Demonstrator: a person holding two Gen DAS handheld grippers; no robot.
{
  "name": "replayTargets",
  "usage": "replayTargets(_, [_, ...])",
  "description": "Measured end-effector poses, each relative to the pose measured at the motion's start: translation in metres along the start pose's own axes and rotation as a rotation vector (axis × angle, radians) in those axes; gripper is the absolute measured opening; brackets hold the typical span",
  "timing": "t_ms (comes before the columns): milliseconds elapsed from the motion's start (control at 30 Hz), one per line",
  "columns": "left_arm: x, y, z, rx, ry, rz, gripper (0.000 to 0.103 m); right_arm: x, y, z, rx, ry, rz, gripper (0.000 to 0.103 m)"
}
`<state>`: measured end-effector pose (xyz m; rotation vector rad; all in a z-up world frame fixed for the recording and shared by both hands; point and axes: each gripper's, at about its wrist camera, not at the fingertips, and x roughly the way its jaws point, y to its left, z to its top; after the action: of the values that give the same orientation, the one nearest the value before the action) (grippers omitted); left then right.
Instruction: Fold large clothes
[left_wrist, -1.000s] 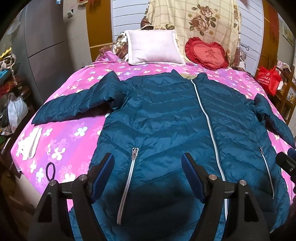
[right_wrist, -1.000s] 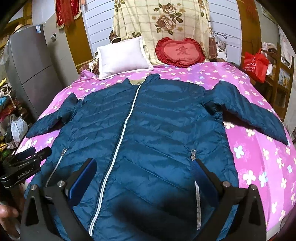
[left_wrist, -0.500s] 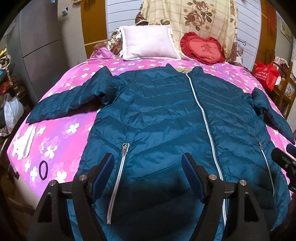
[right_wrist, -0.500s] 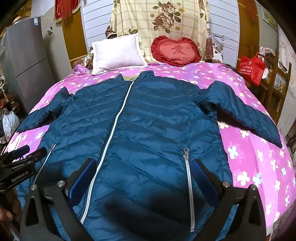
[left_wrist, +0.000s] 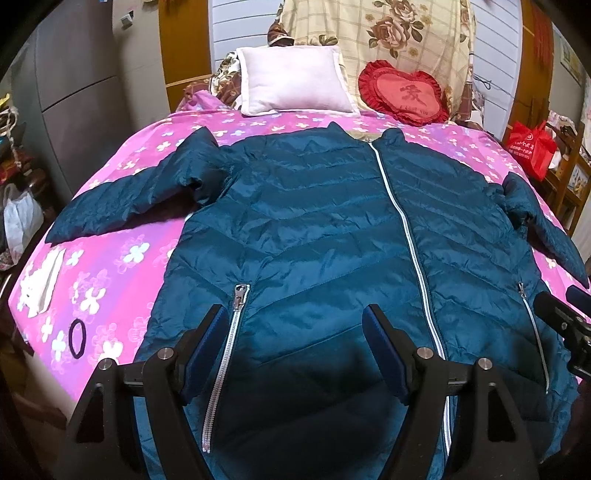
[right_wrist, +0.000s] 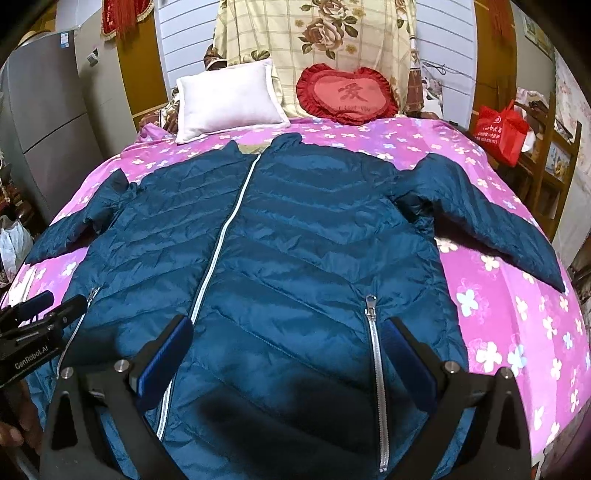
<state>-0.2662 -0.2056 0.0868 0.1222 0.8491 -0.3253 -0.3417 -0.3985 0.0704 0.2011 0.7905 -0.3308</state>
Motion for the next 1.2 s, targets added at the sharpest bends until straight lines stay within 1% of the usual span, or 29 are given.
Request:
replayTargets(467, [0.003,0.001,0.005,-0.008,-0.006,0.002,0.052,0.010,0.001,0.008,0.009,0.002,-0.003,0.103])
replayTargets(633, [0.002,0.000,0.008,-0.003,-0.032,0.006,0.052,0.011,0.003,0.011,0.014,-0.020,-0.003,0.103])
replayTargets(767, [0.006,0.000,0.010,0.003,-0.020,0.005,0.052,0.019,0.005,0.012,0.014,0.002,0.004,0.103])
replayTargets(1200, [0.017,0.008,0.012,-0.015,-0.005,0.030,0.052,0.030,0.012,0.015,0.011,0.017,0.008,0.103])
